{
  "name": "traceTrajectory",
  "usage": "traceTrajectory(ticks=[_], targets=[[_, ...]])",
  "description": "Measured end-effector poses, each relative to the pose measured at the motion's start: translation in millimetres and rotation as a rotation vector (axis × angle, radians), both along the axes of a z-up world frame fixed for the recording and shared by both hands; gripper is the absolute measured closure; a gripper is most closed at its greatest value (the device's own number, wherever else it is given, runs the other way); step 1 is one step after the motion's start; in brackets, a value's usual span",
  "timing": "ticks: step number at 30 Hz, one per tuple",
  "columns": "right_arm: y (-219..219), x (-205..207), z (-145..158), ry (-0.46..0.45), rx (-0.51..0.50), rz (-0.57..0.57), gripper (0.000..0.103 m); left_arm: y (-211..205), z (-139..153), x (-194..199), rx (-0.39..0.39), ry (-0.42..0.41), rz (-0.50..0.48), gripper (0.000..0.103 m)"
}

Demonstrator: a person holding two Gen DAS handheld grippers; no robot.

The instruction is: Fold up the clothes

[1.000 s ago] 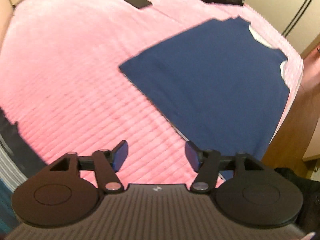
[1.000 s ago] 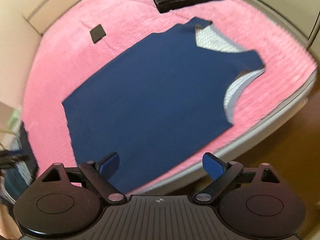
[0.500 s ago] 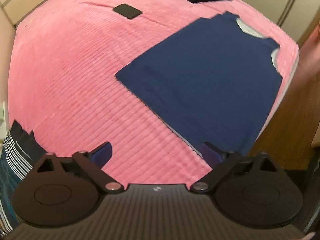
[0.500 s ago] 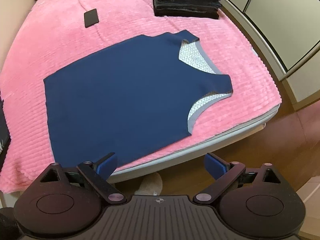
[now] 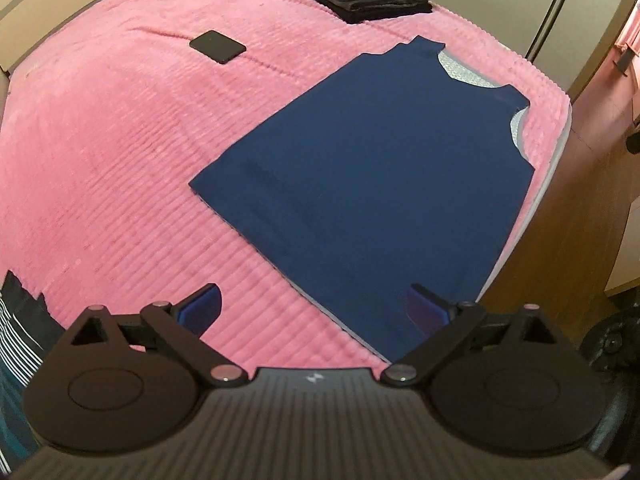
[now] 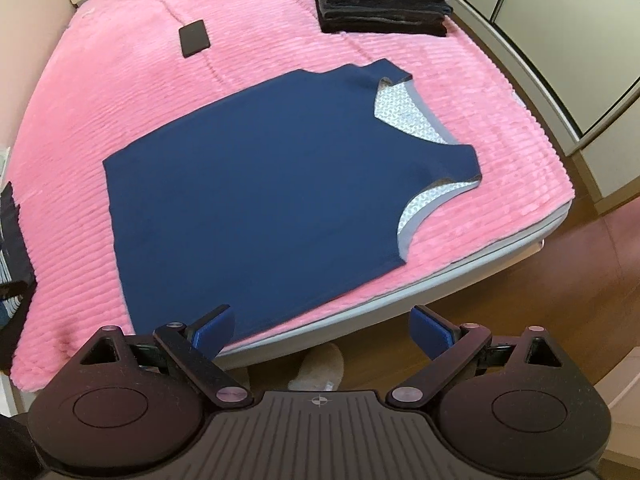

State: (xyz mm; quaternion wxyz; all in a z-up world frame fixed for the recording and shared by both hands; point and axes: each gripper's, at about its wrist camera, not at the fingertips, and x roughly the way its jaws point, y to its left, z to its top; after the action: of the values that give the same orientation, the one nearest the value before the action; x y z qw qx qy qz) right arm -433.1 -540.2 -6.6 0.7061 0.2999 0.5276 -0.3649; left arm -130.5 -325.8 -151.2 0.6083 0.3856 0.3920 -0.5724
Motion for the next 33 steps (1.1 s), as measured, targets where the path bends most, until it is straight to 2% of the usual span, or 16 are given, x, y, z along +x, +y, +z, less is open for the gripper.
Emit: traceTrajectory(ticks=[19, 33], targets=[[10, 3, -16, 0.012, 0.046, -0.001, 0.007, -7, -5, 2, 0.014, -0.002, -0.042, 0.006], [24, 7, -37, 0.044, 0.098, 0.026, 0.007, 6, -19, -2, 0.067, 0.010, -0.045, 0.006]])
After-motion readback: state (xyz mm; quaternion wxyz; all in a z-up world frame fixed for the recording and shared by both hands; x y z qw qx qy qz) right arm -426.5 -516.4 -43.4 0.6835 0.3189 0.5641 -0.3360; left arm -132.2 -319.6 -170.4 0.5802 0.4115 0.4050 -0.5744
